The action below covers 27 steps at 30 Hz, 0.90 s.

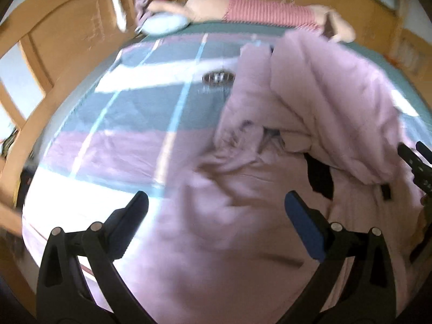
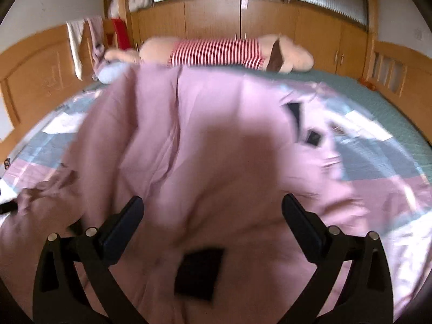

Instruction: Fold large clothes

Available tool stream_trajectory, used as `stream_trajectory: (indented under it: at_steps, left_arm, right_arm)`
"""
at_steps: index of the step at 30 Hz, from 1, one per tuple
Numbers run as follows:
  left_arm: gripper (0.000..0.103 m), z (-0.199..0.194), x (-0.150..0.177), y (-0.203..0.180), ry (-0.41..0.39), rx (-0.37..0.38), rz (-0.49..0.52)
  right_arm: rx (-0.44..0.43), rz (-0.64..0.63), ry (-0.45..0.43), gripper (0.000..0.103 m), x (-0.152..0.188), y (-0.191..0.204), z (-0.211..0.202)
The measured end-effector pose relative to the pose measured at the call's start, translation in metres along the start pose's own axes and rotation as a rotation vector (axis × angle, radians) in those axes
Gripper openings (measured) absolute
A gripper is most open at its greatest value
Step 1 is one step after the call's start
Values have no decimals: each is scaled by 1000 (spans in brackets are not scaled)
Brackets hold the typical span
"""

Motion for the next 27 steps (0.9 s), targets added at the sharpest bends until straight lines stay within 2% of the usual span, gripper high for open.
stream_trajectory:
  at_steps: [3, 5, 7, 9, 10, 13, 15, 17, 18, 19, 20, 21, 22, 24, 27]
  left_arm:
    - [101, -19, 12, 40, 54, 143, -7]
    - [101, -18, 37, 77, 142, 154, -99]
    - [101, -13, 62, 94, 223, 145, -180]
    - [101, -6, 87, 93, 298, 184, -243]
    - [101, -2, 93, 89, 323, 203, -248]
    - [101, 1, 113, 55, 390, 331, -242]
    - [101, 3, 123, 44, 411, 317, -203]
    - [101, 8, 135, 38, 431, 284, -174]
    - [101, 7, 138, 35, 432, 287, -180]
    - [98, 6, 138, 34, 425, 295, -187]
    - [91, 3, 136, 32, 411, 313, -199]
    - [74, -1, 133, 32, 399, 344, -219]
    - [55, -7, 128, 33, 375, 380, -248]
    - [35, -21, 115, 34, 325, 477, -312]
    - [29, -34, 92, 31, 239, 604, -364]
  right_arm:
    - [12, 44, 126, 102, 30, -34, -42]
    - [32, 112, 262, 102, 66, -66, -70]
    - [82, 177, 353, 102, 92, -91, -91]
    - [103, 239, 419, 102, 112, -108, -108]
    - [92, 275, 455, 102, 125, -111, -115]
    - [14, 390, 574, 102, 157, -102, -124]
    - [9, 324, 654, 102, 174, -89, -122]
    - [1, 272, 643, 102, 175, -76, -124]
    - [-32, 266, 634, 100, 173, -68, -125]
    - [-71, 248, 613, 81, 169, -59, -129]
    - [-89, 242, 594, 68, 165, -56, -133]
    - [-121, 282, 567, 38, 156, -55, -137]
    - [-156, 337, 558, 19, 149, -56, -140]
    - [-252, 415, 528, 12, 129, -54, -145]
    - [-426, 530, 379, 10, 75, -45, -147]
Point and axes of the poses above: each gripper's, at about its wrist camera, not at the fingertips, and z roughly the way its jaws point, y to its left, x to its underside, the point moved 10 cm from there along z, roughly the way its jaws point, and after that the axes turned 14 degrees about -y, right-handed, at the moved point
